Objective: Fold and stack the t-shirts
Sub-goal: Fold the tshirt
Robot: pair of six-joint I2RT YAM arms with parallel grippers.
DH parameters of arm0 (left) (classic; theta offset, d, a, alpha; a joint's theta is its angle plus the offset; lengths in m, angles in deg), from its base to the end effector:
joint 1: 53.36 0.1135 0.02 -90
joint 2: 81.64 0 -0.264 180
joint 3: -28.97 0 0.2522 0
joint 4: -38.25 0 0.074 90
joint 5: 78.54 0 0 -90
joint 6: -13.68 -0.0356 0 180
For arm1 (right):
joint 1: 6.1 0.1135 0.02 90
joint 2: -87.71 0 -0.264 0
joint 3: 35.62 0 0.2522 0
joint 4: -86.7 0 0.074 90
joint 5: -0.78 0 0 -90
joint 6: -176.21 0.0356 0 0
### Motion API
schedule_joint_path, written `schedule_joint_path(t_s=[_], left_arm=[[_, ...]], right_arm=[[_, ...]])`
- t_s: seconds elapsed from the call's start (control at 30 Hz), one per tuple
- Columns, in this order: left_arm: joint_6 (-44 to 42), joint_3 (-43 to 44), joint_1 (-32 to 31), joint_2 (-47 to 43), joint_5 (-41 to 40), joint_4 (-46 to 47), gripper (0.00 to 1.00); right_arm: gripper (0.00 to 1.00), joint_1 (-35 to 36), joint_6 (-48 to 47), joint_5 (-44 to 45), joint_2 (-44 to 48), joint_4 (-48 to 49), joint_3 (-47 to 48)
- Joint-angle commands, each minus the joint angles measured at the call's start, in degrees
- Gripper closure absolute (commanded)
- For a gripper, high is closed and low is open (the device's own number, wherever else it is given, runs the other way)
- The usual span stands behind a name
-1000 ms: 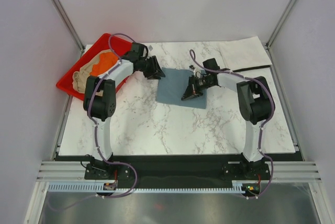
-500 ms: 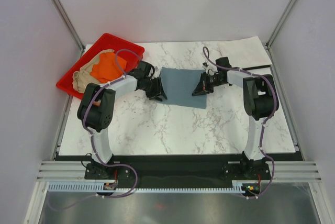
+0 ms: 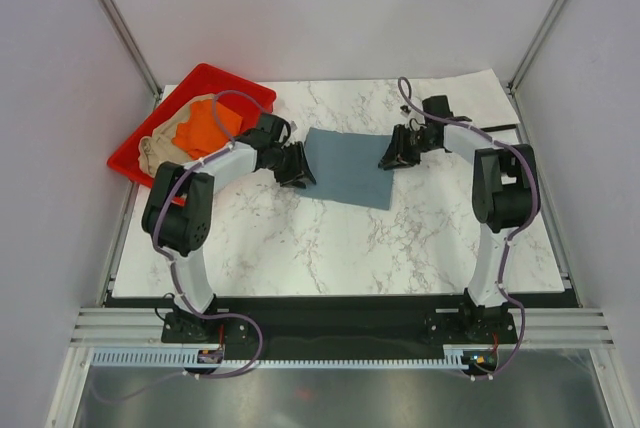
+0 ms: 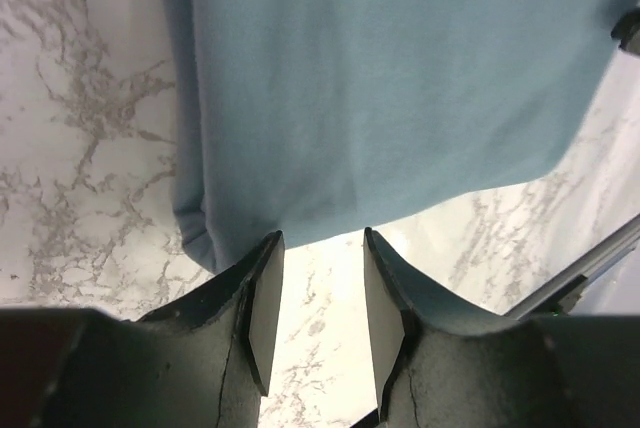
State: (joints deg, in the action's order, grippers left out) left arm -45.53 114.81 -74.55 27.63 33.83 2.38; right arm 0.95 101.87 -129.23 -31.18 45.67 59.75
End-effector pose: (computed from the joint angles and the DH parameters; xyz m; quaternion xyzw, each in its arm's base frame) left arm 0.3616 -0.1547 0.1705 -0.0280 0.9470 -0.2819 0.1515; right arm 0.4163 0.0745 0.1526 -0.0063 0.9197 0.3679 0.1372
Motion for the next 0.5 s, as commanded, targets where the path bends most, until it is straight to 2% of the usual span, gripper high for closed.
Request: schedule_joint_path(t_s=[0.0,0.07,0.13,0.23,0.47], left_arm=[[-1.6,5.52,0.98,-3.98,3.29,1.01,0.55],[-1.87,9.72,0.98,-1.98,3.73,1.1,0.54],[-2.48,14.47,1.06,0.23,3.73,1.01,0.55],[-3.19,21.23,1.06,6.11,4.17,1.1,0.55],[-3.63,39.18,1.94,21.4,3.73,1.28,0.56]], right_arm=[[0.68,-1.25,-1.95,9.05,3.67,-1.38,6.02],[0.65,-1.34,-2.21,10.91,2.88,-2.35,8.56],[0.68,-1.34,-2.56,11.01,1.83,-2.7,11.45],[0.71,-1.51,-2.92,11.0,-0.81,-3.58,15.41],[0.7,-1.6,-5.02,15.21,-6.43,-6.04,21.31]])
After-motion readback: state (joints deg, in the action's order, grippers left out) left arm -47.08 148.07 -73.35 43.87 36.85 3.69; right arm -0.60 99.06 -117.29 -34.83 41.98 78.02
